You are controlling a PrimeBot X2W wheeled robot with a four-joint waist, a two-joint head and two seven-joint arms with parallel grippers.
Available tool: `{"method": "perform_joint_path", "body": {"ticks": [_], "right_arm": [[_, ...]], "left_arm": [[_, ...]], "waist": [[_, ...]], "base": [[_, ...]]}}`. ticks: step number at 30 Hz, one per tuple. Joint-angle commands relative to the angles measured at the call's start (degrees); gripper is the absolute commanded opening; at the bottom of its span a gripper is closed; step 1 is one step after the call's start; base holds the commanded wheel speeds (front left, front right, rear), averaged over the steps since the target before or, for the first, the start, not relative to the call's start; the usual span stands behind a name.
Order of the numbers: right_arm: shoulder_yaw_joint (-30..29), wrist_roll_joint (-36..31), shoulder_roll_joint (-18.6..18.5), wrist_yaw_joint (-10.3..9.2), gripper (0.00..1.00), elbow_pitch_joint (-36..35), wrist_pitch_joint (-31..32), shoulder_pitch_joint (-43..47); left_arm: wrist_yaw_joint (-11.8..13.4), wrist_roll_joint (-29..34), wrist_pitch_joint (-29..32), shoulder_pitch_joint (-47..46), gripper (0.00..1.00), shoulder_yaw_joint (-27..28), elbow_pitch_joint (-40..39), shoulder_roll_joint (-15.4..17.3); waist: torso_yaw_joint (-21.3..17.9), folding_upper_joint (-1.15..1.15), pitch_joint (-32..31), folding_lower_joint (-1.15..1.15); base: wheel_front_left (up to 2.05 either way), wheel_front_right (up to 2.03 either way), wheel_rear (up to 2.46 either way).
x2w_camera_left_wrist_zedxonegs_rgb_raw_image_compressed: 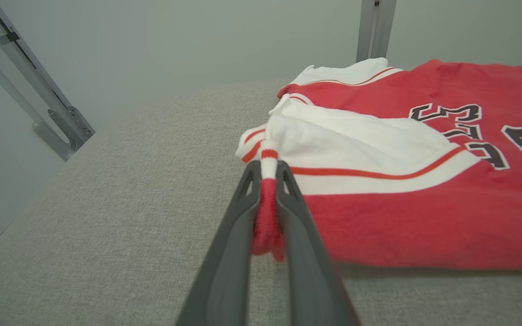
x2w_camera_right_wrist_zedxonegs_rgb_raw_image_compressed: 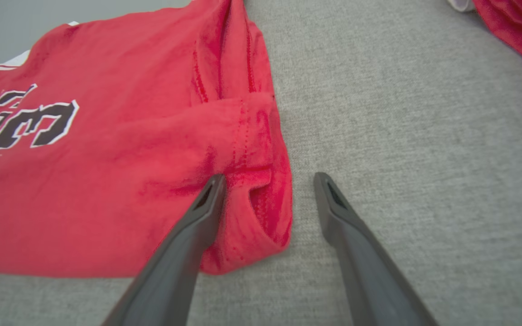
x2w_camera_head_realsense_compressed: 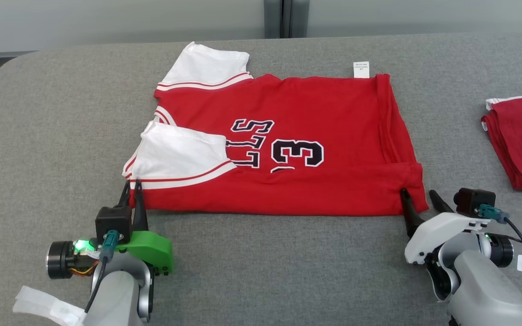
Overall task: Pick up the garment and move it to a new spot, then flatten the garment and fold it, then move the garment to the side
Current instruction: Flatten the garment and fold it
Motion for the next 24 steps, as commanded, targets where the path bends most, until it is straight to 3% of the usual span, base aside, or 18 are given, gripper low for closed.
{"method": "perform_joint_path", "body": {"ticks": [1,2,3,4,13,24], "right_arm": [[1.13,0.49,0.39,0.02,1.00,1.44,0.25,0.02],[1.83,1.09,0.30,0.02,0.75,2.17,0.25,-0.24],[2.34,1.42,0.29,0.02,0.34,2.62,0.20,-0.35],[3.04,1.63,0.27,0.02,0.03,2.97,0.08,-0.54],[6.80,-0.56,-4.17,-0.05,0.00,4.05,-2.97,-2.02],[4.36,-5.23,-6.44,-0.11,0.00,1.32,-3.43,1.73]], "left_arm": [[-0.11,0.02,0.05,0.66,0.00,-0.13,-0.05,0.13],[-0.13,-0.02,0.05,0.74,0.00,-0.26,0.08,0.12],[-0.16,-0.07,0.05,0.86,0.00,-0.34,0.25,0.09],[-0.20,-0.12,0.05,0.97,0.00,-0.41,0.46,0.09],[-0.65,-1.06,0.05,2.36,0.00,0.28,3.50,0.82],[-2.14,-2.10,0.05,6.98,0.00,1.24,5.11,2.54]], "waist": [[0.31,0.00,0.10,0.00],[0.37,0.00,0.05,0.00],[0.39,0.00,-0.01,0.00],[0.41,0.00,-0.09,0.00],[-0.58,0.00,-2.77,0.00],[-2.69,0.00,-9.13,0.00]], "base": [[0.00,0.00,0.00],[0.00,0.00,0.00],[0.00,0.00,0.00],[0.00,0.00,0.00],[0.00,0.00,0.00],[0.00,0.00,0.00]]}}
